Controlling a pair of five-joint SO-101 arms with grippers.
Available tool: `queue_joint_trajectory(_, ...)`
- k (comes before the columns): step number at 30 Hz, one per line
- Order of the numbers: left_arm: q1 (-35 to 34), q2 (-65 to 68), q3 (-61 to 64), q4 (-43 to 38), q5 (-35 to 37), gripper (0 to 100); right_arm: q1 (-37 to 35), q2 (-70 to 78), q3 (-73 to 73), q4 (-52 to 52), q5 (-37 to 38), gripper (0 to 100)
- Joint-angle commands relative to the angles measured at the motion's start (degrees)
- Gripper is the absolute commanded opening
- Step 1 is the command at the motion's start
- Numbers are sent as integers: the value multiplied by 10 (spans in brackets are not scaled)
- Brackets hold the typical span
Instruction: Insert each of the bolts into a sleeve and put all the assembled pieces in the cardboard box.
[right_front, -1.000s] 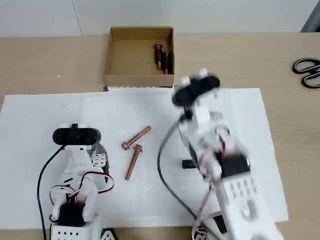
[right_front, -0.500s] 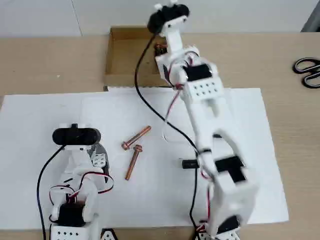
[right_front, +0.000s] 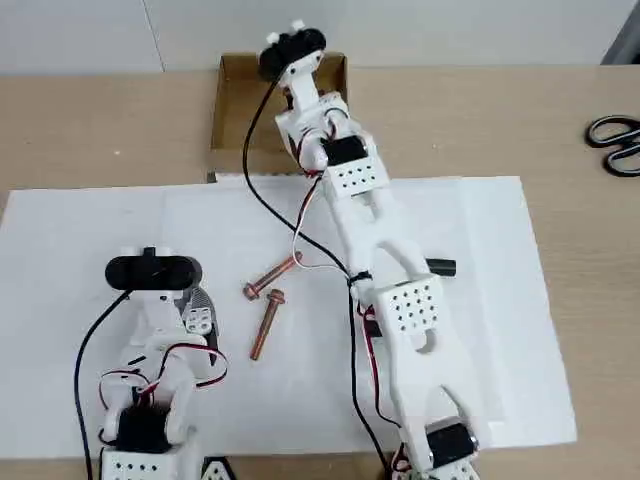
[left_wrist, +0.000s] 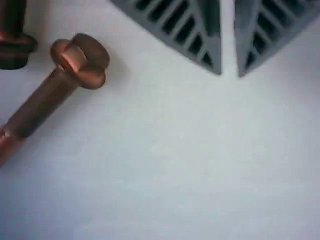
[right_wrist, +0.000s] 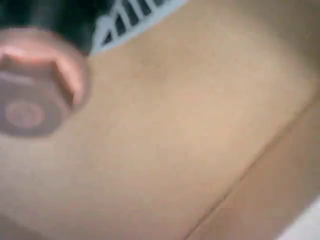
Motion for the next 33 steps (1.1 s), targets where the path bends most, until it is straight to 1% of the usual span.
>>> queue_joint_trajectory(1,-1,-4,-4,-11,-3,7,-8,12,-93,22,36,5)
queue_joint_trajectory(4,-1,-4,-4,-11,-3,7,-11,29,-133,67,55,6)
queue_joint_trajectory(6,-1,-4,-4,-11,-3,7,-11,34,-148,98,63,28)
queue_joint_trajectory(7,-1,-4,-4,-11,-3,7,-11,34,-153,115,67,62)
queue_joint_trajectory(10,-1,-4,-4,-11,-3,7,-11,30,-157,164,81,207)
queue_joint_trajectory(11,-1,-4,-4,-11,-3,7,-11,30,-164,175,84,245)
queue_joint_trajectory(12,-1,-4,-4,-11,-3,7,-11,30,-180,184,84,262)
queue_joint_trajectory(14,-1,-4,-4,-11,-3,7,-11,30,-223,204,89,255)
queue_joint_trajectory(18,-1,-4,-4,-11,-3,7,-17,31,-297,265,98,210)
queue_joint_trajectory(21,-1,-4,-4,-11,-3,7,-19,23,-303,306,97,179)
queue_joint_trajectory(24,-1,-4,-4,-11,-3,7,-21,-15,-302,355,95,136)
queue_joint_trajectory(30,-1,-4,-4,-12,-3,7,-29,-66,-302,504,41,2)
queue_joint_trajectory(33,-1,-4,-4,-12,-3,7,-27,-88,-302,568,3,9)
